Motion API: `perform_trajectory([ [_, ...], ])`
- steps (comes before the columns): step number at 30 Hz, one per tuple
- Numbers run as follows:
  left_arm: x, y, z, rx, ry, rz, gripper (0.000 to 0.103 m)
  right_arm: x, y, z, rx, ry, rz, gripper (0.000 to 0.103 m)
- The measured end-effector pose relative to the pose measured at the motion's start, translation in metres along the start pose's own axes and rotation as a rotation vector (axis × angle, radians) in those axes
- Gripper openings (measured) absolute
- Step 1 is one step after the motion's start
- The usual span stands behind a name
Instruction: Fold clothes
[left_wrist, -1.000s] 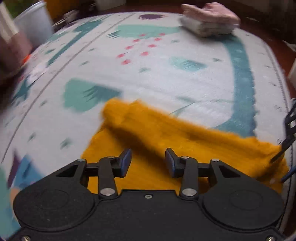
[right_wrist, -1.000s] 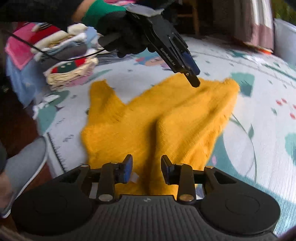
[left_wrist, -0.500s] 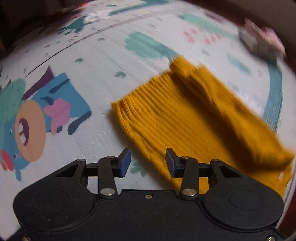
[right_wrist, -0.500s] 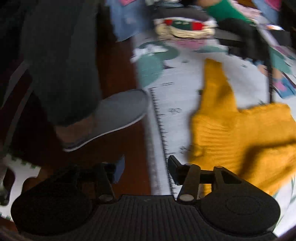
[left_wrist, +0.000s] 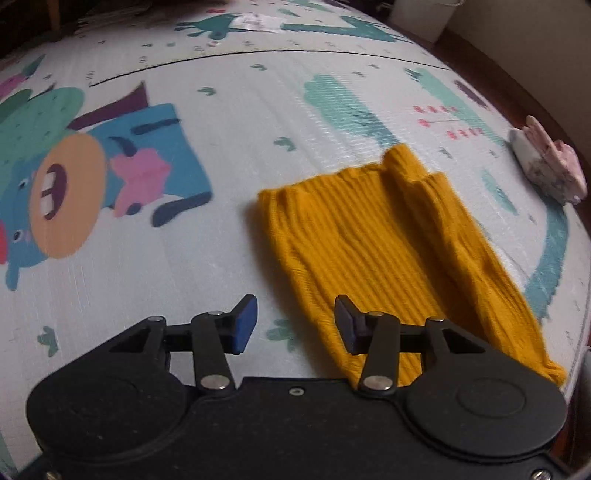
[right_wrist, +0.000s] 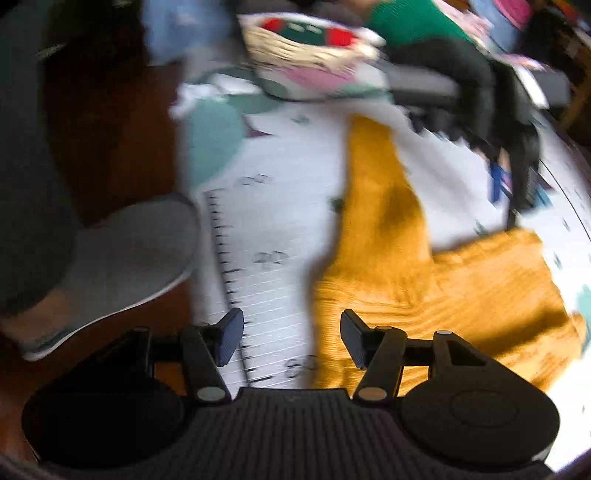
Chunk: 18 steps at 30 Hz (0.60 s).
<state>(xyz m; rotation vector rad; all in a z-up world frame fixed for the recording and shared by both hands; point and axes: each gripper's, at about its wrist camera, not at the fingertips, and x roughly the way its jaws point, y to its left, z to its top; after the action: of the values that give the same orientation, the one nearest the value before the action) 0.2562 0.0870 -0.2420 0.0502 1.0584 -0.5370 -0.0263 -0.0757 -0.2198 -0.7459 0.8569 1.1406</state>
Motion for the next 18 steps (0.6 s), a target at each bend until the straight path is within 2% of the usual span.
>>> perform_trajectory([
  [4, -0.001, 0.015, 0.005, -0.115, -0.031, -0.027, 0.045, 0.023, 0.011, 0.011, 0.026, -0.023, -0.169, 0.063],
  [6, -0.001, 0.018, 0.007, -0.136, -0.037, -0.033, 0.045, 0.035, 0.017, 0.016, 0.041, -0.03, -0.253, 0.065],
  [8, 0.002, 0.019, 0.009, -0.145, -0.032, -0.031, 0.045, 0.052, 0.017, 0.019, 0.081, 0.003, -0.312, 0.065],
  [15, 0.018, 0.025, 0.013, -0.212, -0.006, -0.058, 0.045, 0.084, 0.011, 0.026, 0.258, 0.068, -0.373, 0.064],
  [18, 0.025, 0.028, 0.013, -0.251, 0.009, -0.078, 0.045, 0.082, -0.005, 0.021, 0.398, 0.064, -0.395, 0.046],
])
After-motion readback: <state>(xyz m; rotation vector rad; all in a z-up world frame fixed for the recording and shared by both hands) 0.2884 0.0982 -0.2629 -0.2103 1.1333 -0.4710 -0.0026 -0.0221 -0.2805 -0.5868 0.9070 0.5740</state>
